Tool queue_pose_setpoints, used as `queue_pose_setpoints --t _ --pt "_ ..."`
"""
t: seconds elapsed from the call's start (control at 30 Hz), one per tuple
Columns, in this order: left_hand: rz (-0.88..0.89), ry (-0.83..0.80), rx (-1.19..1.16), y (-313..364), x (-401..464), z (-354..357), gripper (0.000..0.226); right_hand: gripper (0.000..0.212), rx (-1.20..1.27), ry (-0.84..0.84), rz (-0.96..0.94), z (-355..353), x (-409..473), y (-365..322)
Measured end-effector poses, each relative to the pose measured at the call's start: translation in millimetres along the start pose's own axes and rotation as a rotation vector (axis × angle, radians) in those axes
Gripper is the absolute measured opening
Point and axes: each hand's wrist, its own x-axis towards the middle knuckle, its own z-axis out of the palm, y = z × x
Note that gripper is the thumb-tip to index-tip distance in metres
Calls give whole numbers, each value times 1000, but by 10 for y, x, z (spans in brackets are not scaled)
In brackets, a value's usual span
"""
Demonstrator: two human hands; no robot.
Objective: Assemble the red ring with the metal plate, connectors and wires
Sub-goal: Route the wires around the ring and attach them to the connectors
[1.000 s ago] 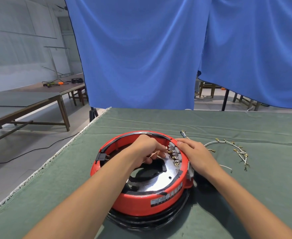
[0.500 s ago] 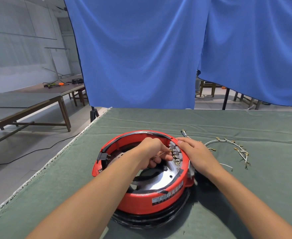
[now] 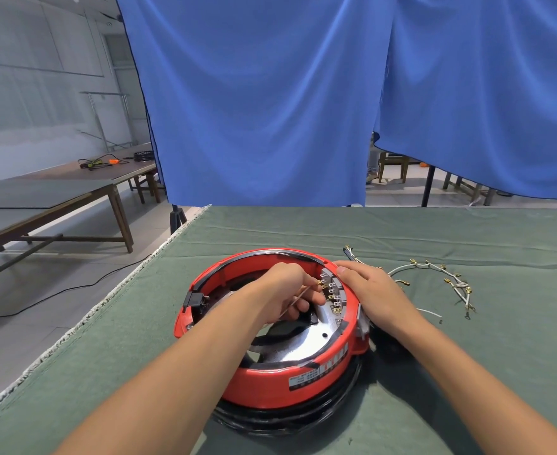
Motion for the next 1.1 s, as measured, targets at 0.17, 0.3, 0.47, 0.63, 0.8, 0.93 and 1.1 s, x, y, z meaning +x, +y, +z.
queue_pose_setpoints --t 0.17,0.3,0.47,0.63,0.8,0.93,1.1 --pt "13 -6 24 5 -23 12 20 39 10 1 -15 -11 -17 -14" --pt "19 -1 29 18 -39 21 20 41 18 -2 0 -7 -18 -19" --pt "28 17 23 25 -56 45 21 34 -30 1 42 0 7 29" --pt "52 44 -10 73 -35 96 19 43 -77 3 67 -1 27 50" --pt "55 37 -53 80 -19 136 25 45 -80 11 70 9 43 69" --pt "49 34 -58 70 -12 130 24 45 -83 25 76 5 44 69" --pt "91 67 101 65 -26 127 22 41 -120 23 59 7 25 40"
